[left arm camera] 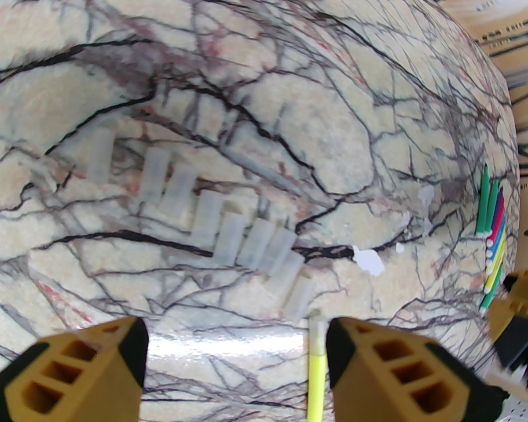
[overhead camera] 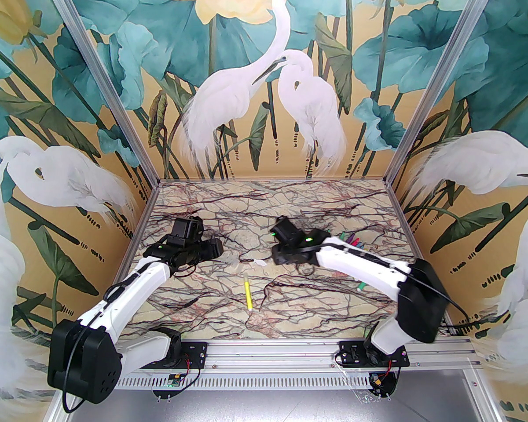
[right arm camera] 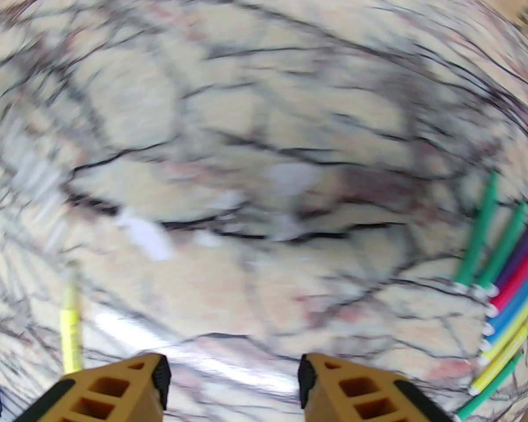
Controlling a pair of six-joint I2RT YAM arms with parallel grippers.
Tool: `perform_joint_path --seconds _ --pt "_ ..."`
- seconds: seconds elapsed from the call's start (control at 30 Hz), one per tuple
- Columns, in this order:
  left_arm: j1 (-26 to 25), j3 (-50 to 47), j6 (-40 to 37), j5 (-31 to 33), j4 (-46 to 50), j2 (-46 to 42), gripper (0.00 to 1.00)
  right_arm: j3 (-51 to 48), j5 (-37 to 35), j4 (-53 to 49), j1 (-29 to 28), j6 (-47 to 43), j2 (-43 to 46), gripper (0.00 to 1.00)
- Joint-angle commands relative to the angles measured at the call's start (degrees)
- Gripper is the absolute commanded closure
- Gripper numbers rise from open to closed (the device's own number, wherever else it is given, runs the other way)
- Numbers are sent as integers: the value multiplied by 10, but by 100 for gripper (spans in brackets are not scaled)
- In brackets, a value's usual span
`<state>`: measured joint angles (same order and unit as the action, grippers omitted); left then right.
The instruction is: Open the pen caps
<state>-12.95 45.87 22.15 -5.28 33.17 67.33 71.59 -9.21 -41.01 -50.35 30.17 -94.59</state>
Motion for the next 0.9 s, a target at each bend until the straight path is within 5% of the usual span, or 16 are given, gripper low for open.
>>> perform_joint_path --seconds 0.0,0.5,0.87 --pt "14 -16 16 1 -18 -13 28 31 26 -21 -24 -10 -32 44" --pt "88 -98 59 -8 -84 -38 28 80 73 -6 -98 3 -133 44" --pt "93 -111 58 -3 -89 -42 27 108 84 -27 -136 44 -180 46"
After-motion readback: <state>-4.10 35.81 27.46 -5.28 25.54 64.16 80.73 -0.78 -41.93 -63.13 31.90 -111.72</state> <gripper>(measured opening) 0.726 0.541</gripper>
